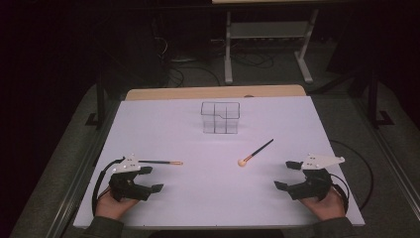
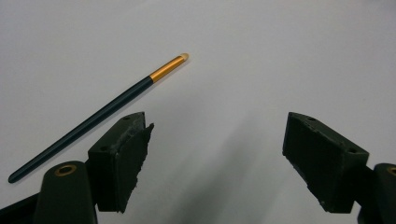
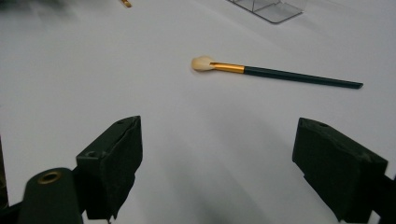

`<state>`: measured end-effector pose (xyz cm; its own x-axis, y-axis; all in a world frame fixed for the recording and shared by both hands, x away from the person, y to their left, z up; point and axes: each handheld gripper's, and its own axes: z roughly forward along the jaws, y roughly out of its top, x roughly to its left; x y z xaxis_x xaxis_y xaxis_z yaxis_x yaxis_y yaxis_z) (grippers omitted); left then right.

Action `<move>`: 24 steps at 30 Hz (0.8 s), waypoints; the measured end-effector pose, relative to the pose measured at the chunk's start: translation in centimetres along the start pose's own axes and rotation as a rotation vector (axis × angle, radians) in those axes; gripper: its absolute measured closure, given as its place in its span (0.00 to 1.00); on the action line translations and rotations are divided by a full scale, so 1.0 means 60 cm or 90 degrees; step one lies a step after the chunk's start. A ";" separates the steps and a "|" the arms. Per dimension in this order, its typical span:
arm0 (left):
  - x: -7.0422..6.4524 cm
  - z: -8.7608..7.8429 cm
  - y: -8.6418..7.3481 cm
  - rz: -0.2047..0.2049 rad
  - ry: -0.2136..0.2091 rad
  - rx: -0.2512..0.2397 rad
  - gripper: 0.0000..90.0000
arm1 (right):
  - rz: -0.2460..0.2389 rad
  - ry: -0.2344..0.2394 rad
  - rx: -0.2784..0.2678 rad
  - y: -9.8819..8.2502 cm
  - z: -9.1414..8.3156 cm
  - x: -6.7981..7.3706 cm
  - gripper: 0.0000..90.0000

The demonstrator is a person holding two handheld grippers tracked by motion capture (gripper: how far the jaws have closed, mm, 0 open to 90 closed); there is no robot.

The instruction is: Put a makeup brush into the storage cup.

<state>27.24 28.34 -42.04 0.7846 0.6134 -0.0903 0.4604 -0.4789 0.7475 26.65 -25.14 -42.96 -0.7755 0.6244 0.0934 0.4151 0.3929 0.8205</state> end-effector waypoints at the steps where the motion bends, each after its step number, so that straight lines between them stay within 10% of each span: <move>1: 0.001 0.000 0.000 -0.001 -0.001 0.000 0.24 | 0.001 0.000 0.002 0.000 0.001 -0.001 0.17; 24: 0.001 -0.001 0.000 0.013 0.000 0.003 0.23 | 0.005 -0.003 0.011 -0.004 -0.002 0.001 0.17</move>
<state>27.28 28.41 -42.02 0.7939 0.6033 -0.0752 0.4464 -0.4944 0.7459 26.47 -25.26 -43.09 -0.7701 0.6304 0.0974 0.4292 0.3991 0.8103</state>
